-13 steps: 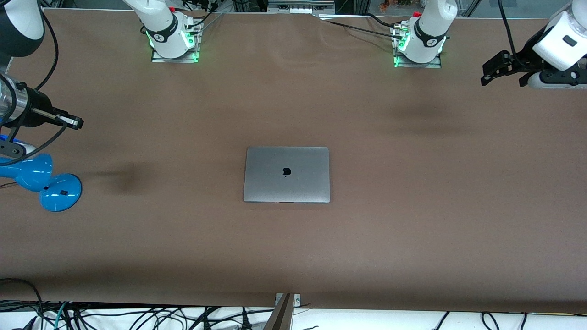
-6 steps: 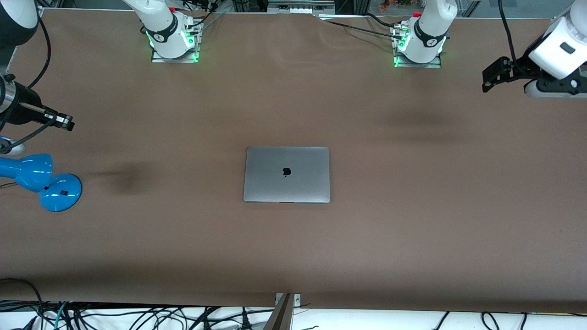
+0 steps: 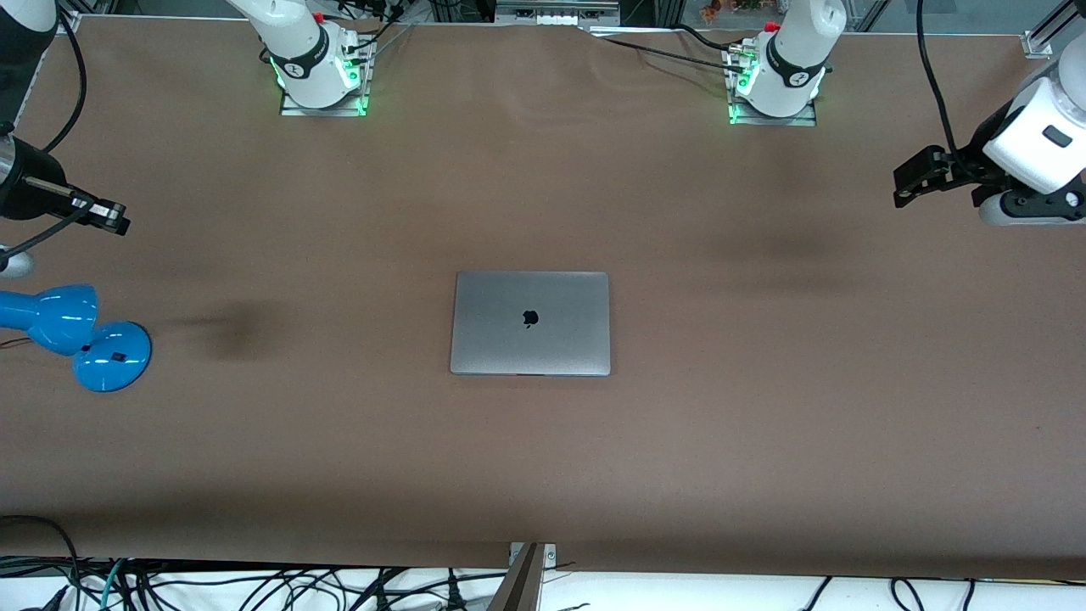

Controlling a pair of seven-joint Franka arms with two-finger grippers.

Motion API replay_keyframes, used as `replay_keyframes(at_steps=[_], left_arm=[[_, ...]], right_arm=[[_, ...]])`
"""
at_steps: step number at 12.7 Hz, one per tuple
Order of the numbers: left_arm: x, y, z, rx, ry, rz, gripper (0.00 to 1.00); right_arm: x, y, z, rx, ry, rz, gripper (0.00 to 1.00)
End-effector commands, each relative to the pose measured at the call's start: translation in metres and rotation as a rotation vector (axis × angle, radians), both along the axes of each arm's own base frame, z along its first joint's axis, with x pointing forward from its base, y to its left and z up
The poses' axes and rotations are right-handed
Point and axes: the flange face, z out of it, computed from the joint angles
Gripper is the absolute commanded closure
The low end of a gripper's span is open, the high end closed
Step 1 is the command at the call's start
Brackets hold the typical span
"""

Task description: Close laptop with both arms from behind

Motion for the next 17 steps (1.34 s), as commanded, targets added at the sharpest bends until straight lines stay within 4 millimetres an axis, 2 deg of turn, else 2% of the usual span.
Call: replay_keyframes(at_steps=[1, 4, 5, 6, 7, 8, 9, 13, 15, 17], left_arm=[[0.003, -0.002, 0.012, -0.002, -0.004, 0.011, 0.00], [0.003, 0.006, 0.012, -0.003, -0.003, 0.018, 0.00], [0.003, 0.008, 0.013, -0.003, -0.005, 0.021, 0.00], [0.003, 0.006, 0.012, -0.004, 0.000, 0.018, 0.00], [0.003, 0.006, 0.011, -0.003, 0.000, 0.018, 0.00], [0.002, 0.005, 0.012, -0.001, -0.002, 0.018, 0.00], [0.003, 0.009, 0.012, 0.001, -0.002, 0.024, 0.00], [0.003, 0.007, 0.015, -0.008, -0.006, 0.022, 0.00], [0.002, 0.005, 0.015, -0.011, -0.007, 0.016, 0.00], [0.001, 0.000, 0.015, -0.016, -0.006, -0.006, 0.00]], right_arm=[[-0.005, -0.003, 0.008, -0.005, 0.000, 0.010, 0.96], [-0.006, 0.000, 0.007, 0.013, 0.002, 0.008, 0.95], [-0.006, 0.001, 0.007, 0.019, 0.006, 0.008, 0.84], [-0.007, 0.005, 0.007, 0.044, 0.010, 0.008, 0.57], [-0.007, 0.007, 0.007, 0.055, 0.010, 0.009, 0.38], [-0.007, 0.007, 0.007, 0.057, 0.010, 0.008, 0.11], [-0.007, 0.007, 0.008, 0.058, 0.007, 0.008, 0.00], [-0.006, 0.009, 0.018, 0.061, -0.020, 0.019, 0.00], [-0.005, 0.009, 0.032, 0.063, -0.053, 0.023, 0.00], [-0.006, 0.014, 0.033, 0.069, -0.055, 0.088, 0.00]])
